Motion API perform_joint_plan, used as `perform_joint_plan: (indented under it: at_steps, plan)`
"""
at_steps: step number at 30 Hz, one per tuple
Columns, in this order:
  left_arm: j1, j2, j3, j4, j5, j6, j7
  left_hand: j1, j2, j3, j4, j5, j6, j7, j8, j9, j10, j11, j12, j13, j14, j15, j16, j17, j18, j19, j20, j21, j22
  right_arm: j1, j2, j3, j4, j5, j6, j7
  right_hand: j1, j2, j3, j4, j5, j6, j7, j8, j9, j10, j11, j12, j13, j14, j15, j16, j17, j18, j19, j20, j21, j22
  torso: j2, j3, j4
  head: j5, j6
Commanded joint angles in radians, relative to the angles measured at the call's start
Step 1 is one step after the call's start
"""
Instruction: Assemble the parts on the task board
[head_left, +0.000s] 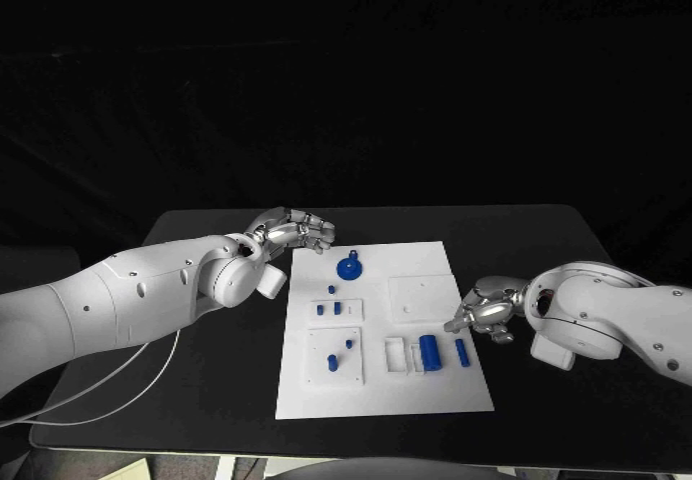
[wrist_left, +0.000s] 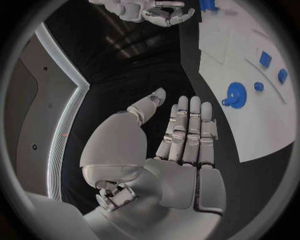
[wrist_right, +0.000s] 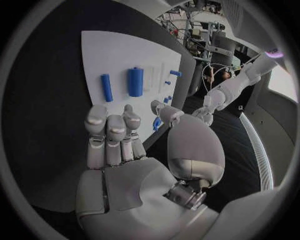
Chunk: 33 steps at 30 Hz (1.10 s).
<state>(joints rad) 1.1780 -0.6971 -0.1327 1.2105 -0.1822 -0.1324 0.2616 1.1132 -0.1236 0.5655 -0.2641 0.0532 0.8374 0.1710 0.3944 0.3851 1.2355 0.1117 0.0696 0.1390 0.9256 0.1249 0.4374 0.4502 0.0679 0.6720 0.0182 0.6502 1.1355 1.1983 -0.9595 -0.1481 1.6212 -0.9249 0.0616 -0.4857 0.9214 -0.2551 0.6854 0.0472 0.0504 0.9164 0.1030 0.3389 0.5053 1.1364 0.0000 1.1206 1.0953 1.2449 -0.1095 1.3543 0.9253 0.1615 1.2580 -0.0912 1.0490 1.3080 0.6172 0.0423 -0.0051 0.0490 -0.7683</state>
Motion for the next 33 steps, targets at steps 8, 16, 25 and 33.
perform_joint_plan:
  at_steps: [8,16,25,33]
  plan:
    - [-0.011,-0.007,-0.003,0.022,0.023,0.009,0.022,-0.046,0.0,-0.042,0.023,-0.002,-0.01,0.0,0.004,-0.002,-0.006,0.001,0.003,-0.004,0.003,0.003,-0.014,0.008,0.009,-0.002,0.009,-0.012,0.008,-0.004,0.075,-0.037,-0.04,-0.078,-0.008,-0.062,-0.037,-0.017,0.004,0.024,-0.001,0.015,0.006,0.003,0.007,0.0,-0.003,0.014,0.016,0.011,-0.001,0.003,0.016,0.1,0.014,-0.004,0.009,0.003,-0.05,-0.0028,0.0012,-0.03,-0.008]
    - [-0.012,0.001,-0.027,0.032,0.036,0.014,0.024,-0.105,0.002,-0.09,0.042,-0.003,-0.015,0.001,0.004,-0.003,-0.008,0.003,0.002,-0.007,0.002,0.004,-0.02,0.015,0.01,-0.003,0.01,-0.019,0.01,-0.021,0.118,-0.059,-0.063,-0.1,0.0,-0.079,-0.065,-0.02,0.006,0.047,-0.001,0.018,0.005,0.003,0.012,0.002,-0.005,0.017,0.023,0.018,-0.003,0.004,0.033,0.1,0.018,-0.007,0.015,0.006,-0.075,-0.005,0.0046,-0.028,-0.024]
    - [-0.012,-0.001,-0.029,0.033,0.038,0.013,0.029,-0.159,0.002,-0.129,0.061,-0.003,-0.02,0.001,0.002,-0.004,-0.013,0.003,0.001,-0.011,0.0,0.004,-0.028,0.02,0.015,-0.005,0.01,-0.027,0.01,-0.046,0.151,-0.069,-0.08,-0.127,0.023,-0.099,-0.086,-0.026,0.004,0.063,-0.001,0.015,0.005,0.0,0.015,-0.001,-0.004,0.016,0.027,0.02,-0.002,0.002,0.04,0.1,0.016,-0.008,0.018,0.008,-0.089,-0.0122,0.0078,-0.024,-0.046]
    - [-0.012,-0.007,-0.029,0.039,0.038,0.016,0.029,-0.164,0.003,-0.132,0.063,-0.003,-0.021,0.001,0.002,-0.004,-0.013,0.003,0.001,-0.011,0.0,0.004,-0.029,0.021,0.016,-0.005,0.01,-0.029,0.011,-0.065,0.18,-0.071,-0.125,-0.138,0.028,-0.1,-0.098,-0.027,0.002,0.072,-0.001,0.012,0.006,-0.003,0.017,-0.005,-0.003,0.015,0.031,0.018,-0.001,-0.002,0.043,0.1,0.012,-0.008,0.02,0.01,-0.083,-0.012,0.007,-0.019,-0.051]
